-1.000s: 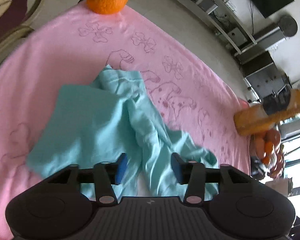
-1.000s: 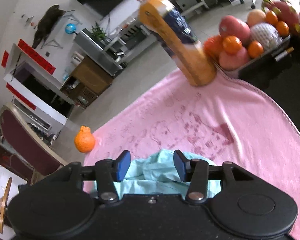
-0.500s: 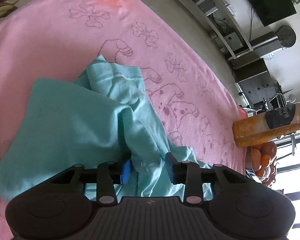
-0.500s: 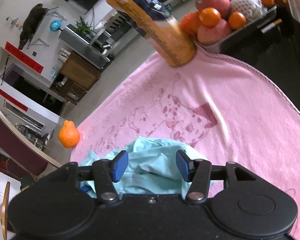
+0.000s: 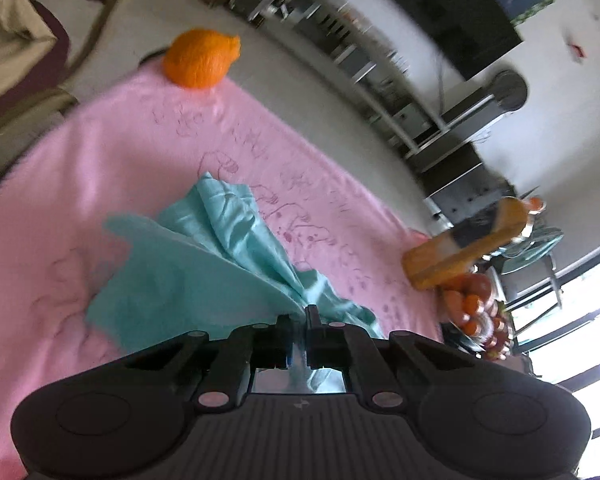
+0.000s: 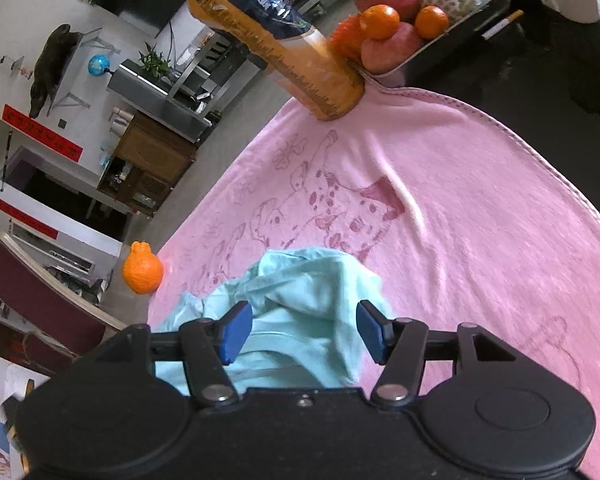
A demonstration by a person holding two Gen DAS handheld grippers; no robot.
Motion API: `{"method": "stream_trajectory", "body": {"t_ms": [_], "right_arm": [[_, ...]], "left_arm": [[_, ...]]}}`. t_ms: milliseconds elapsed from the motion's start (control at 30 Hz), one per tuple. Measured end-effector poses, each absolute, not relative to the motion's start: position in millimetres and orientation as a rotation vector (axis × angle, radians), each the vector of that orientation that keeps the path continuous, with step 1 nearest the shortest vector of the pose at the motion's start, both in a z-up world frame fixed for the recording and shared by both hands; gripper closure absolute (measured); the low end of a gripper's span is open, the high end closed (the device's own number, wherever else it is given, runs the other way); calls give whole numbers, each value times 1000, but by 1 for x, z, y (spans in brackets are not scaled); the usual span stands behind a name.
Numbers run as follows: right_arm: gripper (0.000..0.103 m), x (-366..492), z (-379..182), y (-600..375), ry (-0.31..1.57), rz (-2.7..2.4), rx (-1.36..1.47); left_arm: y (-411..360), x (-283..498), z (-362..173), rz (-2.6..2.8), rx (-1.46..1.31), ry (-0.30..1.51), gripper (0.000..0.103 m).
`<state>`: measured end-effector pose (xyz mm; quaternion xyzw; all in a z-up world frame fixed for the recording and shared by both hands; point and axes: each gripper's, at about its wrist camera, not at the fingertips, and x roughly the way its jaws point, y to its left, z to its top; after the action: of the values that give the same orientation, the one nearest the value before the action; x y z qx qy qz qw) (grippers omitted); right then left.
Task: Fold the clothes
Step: 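Lift the shirt with both grippers and shake it out in the air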
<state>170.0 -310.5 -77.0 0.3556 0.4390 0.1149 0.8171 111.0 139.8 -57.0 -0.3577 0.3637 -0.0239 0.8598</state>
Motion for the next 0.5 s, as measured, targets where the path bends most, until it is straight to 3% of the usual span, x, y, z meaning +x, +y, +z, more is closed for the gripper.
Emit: {"method": "stream_trajectory", "body": {"t_ms": [133, 267, 500], "right_arm": [[47, 160, -88, -312, 969, 208, 777], [64, 157, -100, -290, 1005, 185, 667], [63, 176, -93, -240, 970, 157, 377]], "left_arm": [[143, 68, -59, -8, -739, 785, 99], [143, 58, -73, 22, -747, 835, 99], [130, 58, -69, 19, -679, 834, 99]]}}
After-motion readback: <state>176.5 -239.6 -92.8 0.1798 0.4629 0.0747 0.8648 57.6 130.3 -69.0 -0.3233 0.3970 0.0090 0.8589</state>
